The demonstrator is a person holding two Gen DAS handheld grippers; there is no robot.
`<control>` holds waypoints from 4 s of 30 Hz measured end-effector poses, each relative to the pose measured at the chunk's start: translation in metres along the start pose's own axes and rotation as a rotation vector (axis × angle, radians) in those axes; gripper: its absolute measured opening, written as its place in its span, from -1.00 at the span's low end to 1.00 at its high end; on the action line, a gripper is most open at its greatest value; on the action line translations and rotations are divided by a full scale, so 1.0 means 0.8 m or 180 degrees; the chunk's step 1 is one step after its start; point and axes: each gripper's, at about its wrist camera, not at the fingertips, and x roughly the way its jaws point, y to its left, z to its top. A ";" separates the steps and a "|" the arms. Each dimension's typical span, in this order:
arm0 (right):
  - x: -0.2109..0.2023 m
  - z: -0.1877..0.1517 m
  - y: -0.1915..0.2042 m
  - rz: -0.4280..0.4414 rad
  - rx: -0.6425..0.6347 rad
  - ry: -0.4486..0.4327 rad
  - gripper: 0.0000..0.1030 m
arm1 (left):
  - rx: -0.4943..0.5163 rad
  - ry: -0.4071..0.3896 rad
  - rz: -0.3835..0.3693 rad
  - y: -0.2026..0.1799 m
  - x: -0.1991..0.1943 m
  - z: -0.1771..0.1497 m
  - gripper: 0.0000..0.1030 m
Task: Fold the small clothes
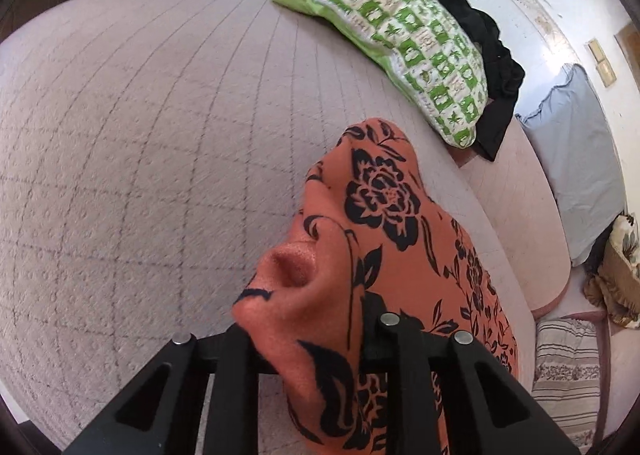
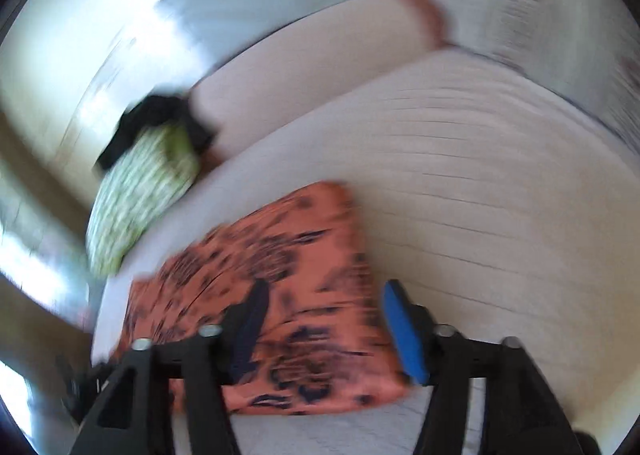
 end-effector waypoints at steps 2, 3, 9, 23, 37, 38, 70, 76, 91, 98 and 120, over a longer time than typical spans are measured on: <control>0.038 0.004 0.046 0.0118 -0.0316 0.0207 -0.53 | 0.0043 -0.0034 0.0000 -0.005 0.003 -0.001 -0.58; 0.064 0.007 0.071 0.0179 -0.0396 0.0310 -0.53 | 0.0053 -0.0040 -0.0011 -0.005 0.003 -0.001 -0.57; 0.164 -0.004 0.139 0.0513 -0.0302 0.0769 -0.53 | 0.0131 -0.0021 0.0019 -0.006 0.018 0.002 -0.55; 0.118 -0.046 0.027 0.0477 -0.0112 0.1160 -0.50 | 0.0669 -0.0361 0.0010 -0.045 0.000 -0.005 -0.62; 0.071 -0.010 -0.104 0.1039 0.1106 0.0658 -0.53 | 0.1457 -0.0600 0.0046 -0.103 -0.046 -0.034 -0.64; 0.066 -0.006 -0.108 0.1010 0.1128 0.0568 -0.53 | 0.1523 -0.0620 0.0037 -0.110 -0.050 -0.038 -0.64; 0.106 0.010 -0.058 0.1487 0.1244 0.0852 0.43 | 0.2346 0.0098 -0.0316 -0.152 -0.029 -0.093 0.48; 0.132 0.019 -0.010 0.1180 0.0821 0.1090 0.43 | 0.2589 0.0183 -0.0259 -0.166 -0.014 -0.118 0.50; 0.121 0.007 -0.017 0.0959 0.0737 0.1168 0.43 | 0.2392 0.0408 -0.0396 -0.159 0.002 -0.113 0.50; 0.143 -0.012 0.024 0.1043 0.0531 0.1240 -0.03 | 0.2383 0.0412 -0.0452 -0.156 0.001 -0.116 0.50; 0.025 0.074 -0.068 0.0259 0.0424 -0.0186 -0.66 | 0.2961 0.0498 -0.0769 -0.198 -0.005 -0.178 0.53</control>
